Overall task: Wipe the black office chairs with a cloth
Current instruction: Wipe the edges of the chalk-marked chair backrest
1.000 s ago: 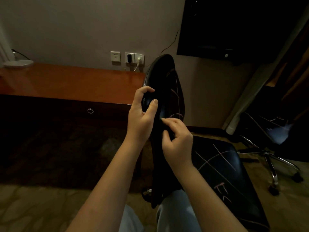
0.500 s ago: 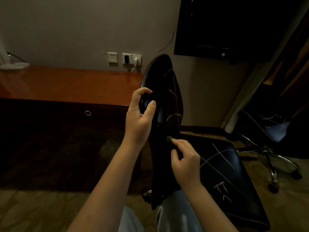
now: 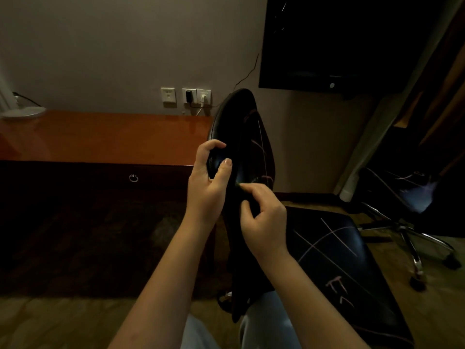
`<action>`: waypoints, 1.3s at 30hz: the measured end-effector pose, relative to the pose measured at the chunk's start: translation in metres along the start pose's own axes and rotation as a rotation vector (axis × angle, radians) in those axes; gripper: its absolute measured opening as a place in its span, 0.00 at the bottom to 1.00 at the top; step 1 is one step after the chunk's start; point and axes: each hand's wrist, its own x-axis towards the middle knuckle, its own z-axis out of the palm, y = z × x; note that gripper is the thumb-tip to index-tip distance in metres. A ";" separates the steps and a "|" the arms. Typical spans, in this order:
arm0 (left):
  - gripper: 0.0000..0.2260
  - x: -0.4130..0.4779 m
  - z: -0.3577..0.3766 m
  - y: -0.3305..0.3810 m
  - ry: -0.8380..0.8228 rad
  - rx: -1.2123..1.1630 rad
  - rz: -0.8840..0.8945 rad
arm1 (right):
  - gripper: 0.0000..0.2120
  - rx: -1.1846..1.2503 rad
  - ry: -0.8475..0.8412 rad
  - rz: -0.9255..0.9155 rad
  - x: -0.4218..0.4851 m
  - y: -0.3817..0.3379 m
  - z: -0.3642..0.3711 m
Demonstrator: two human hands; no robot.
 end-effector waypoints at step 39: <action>0.10 -0.002 0.003 0.006 0.018 0.029 -0.025 | 0.12 -0.127 -0.086 0.292 -0.070 0.066 -0.030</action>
